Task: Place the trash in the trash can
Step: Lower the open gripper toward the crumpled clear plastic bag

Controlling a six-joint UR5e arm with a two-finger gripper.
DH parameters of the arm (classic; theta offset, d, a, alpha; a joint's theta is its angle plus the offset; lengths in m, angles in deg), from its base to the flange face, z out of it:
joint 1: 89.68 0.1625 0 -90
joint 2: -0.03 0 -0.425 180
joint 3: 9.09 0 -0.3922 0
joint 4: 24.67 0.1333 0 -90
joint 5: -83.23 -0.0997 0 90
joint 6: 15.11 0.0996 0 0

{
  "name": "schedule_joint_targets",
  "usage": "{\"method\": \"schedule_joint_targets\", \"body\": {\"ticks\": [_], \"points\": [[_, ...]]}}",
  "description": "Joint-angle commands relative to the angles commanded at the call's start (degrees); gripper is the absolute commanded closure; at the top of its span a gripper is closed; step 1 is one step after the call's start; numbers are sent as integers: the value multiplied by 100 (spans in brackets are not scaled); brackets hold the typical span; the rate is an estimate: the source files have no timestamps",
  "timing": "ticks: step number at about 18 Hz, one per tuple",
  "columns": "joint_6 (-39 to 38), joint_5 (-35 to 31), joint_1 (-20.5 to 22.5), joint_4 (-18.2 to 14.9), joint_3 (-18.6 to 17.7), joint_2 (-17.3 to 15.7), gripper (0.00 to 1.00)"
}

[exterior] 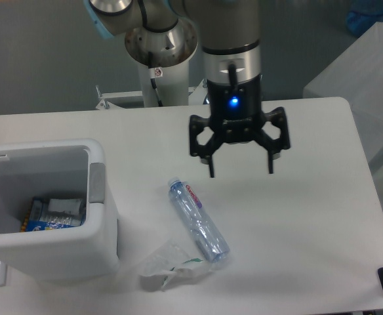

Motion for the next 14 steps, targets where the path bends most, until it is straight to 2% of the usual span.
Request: {"method": "schedule_joint_targets", "body": {"ticks": [5, 8, 14], "points": [[89, 17, 53, 52, 35, 193, 0], [141, 70, 36, 131, 175, 448, 0], [45, 211, -122, 992, -43, 940, 0]]}}
